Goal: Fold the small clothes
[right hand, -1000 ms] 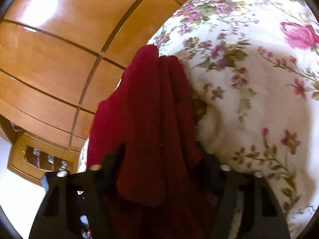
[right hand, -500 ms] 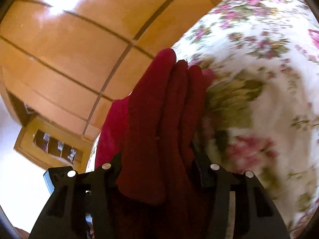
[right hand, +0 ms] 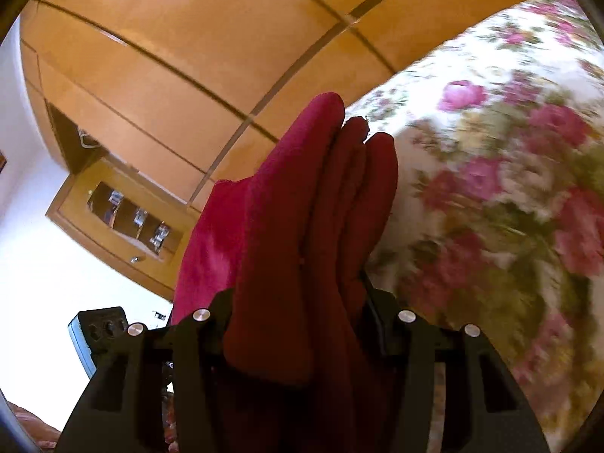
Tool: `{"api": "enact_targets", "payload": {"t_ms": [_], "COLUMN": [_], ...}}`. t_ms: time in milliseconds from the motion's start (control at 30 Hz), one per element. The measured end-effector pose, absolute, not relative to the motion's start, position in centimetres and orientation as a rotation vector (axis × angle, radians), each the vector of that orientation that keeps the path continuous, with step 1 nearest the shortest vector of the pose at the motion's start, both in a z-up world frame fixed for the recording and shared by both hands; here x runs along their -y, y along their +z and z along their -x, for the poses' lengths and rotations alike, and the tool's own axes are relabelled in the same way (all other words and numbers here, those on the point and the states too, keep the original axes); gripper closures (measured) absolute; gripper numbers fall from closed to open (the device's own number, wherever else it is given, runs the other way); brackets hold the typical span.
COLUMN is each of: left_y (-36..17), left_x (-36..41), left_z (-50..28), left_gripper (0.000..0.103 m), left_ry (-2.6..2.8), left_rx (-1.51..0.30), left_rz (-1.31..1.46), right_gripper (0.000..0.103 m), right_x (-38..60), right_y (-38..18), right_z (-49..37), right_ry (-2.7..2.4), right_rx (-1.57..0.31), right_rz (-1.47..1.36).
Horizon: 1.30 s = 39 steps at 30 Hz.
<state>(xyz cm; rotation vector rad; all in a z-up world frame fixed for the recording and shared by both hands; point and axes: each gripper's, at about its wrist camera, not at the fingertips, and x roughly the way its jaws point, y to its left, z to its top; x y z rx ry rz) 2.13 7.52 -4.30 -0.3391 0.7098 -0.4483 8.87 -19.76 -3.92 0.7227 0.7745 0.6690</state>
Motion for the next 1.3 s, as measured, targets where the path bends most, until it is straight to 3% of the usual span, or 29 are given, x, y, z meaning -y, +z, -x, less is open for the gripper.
{"api": "enact_targets", "payload": {"t_ms": [533, 867, 900, 933, 967, 1000, 1167, 1233, 1300], "left_y": [-2.5, -7.1, -8.0, -9.4, -10.5, -10.9, -10.4, -10.3, -9.7], "left_x": [-7.2, -5.4, -5.8, -6.7, -7.6, -8.1, -7.5, -7.4, -7.5], "left_z": [-13.2, -22.4, -23.1, -23.7, -23.9, -23.9, -23.2, -23.0, -22.2], "left_gripper": [0.049, 0.048, 0.046, 0.037, 0.033, 0.032, 0.026, 0.015, 0.013], "left_ry": [-0.367, -0.403, -0.394, -0.386, -0.407, -0.425, -0.374, -0.334, -0.287], "left_rx": [-0.613, -0.743, -0.766, -0.784, -0.788, -0.793, -0.774, -0.774, -0.760], "left_rz": [0.259, 0.345, 0.378, 0.435, 0.506, 0.551, 0.483, 0.473, 0.442], "right_gripper": [0.052, 0.052, 0.051, 0.048, 0.035, 0.031, 0.030, 0.029, 0.021], "right_x": [17.8, 20.8, 21.2, 21.6, 21.9, 22.6, 22.3, 22.7, 22.6], "right_y": [-1.8, -5.5, -6.7, -7.4, -8.6, -9.7, -9.6, -9.6, -9.0], "right_z": [-17.7, -23.9, -24.4, -24.6, -24.8, -25.1, -25.0, -24.6, -23.7], "right_ry": [0.618, 0.481, 0.433, 0.391, 0.365, 0.383, 0.361, 0.367, 0.349], "right_rx": [-0.654, -0.679, -0.702, -0.718, -0.737, -0.750, -0.746, -0.735, -0.716], "right_rz": [-0.608, -0.601, -0.590, -0.566, -0.551, -0.615, -0.574, -0.598, -0.595]}}
